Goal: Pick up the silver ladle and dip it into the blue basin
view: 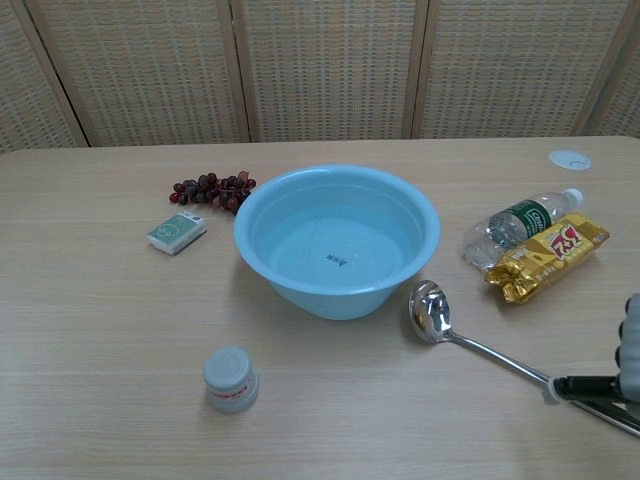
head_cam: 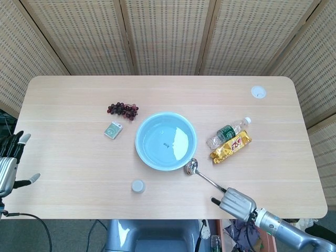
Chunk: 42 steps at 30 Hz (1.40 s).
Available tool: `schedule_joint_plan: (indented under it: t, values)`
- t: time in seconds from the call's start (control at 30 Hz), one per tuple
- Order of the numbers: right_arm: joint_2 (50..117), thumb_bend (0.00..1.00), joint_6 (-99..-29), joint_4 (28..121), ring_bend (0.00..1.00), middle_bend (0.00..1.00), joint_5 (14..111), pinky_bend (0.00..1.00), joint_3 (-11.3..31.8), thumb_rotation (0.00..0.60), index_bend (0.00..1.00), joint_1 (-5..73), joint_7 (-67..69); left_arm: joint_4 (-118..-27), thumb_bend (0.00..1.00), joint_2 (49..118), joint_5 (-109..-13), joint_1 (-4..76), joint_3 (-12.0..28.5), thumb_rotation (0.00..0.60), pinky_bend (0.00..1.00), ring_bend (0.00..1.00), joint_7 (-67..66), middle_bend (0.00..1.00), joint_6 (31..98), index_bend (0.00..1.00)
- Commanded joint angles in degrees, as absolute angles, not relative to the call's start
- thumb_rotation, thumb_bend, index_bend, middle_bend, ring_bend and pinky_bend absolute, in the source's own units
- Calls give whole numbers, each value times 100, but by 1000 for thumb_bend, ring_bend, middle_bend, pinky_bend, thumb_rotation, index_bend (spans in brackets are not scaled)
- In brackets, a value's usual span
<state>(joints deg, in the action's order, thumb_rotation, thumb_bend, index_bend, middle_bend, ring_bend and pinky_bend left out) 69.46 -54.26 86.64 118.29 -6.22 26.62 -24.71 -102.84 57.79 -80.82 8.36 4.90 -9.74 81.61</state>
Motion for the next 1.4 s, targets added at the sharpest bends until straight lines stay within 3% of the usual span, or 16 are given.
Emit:
schedule_joint_plan:
  t: [0.03, 0.57, 0.77, 1.13, 1.4]
  values:
    - [7117, 702, -4933, 8749, 951, 984, 11535, 1000, -611, 600, 284, 2812, -2754, -10274, 0, 5769, -8066, 844, 495, 600, 0, 0, -948, 0, 8145, 0]
    - [7107, 716, -3748, 9134, 951, 984, 9491, 1000, -252, 600, 310, 2709, -3466, -10263, 0, 5755, -8060, 864, 481, 600, 0, 0, -876, 0, 8116, 0]
    - [6944, 717, -3435, 9413, 951, 984, 8181, 1000, -72, 600, 322, 2747, -4072, -10272, 0, 5791, -8046, 884, 468, 600, 0, 0, -964, 0, 8093, 0]
    - [7105, 716, -3720, 9310, 951, 984, 6173, 1000, 24, 600, 322, 3163, -4748, -10260, 0, 5842, -8085, 899, 450, 600, 0, 0, -1018, 0, 8111, 0]
    - [7223, 716, -4227, 9346, 951, 984, 5579, 1000, 73, 600, 322, 3434, -4736, -10258, 0, 5828, -8077, 901, 450, 600, 0, 0, -989, 0, 8116, 0]
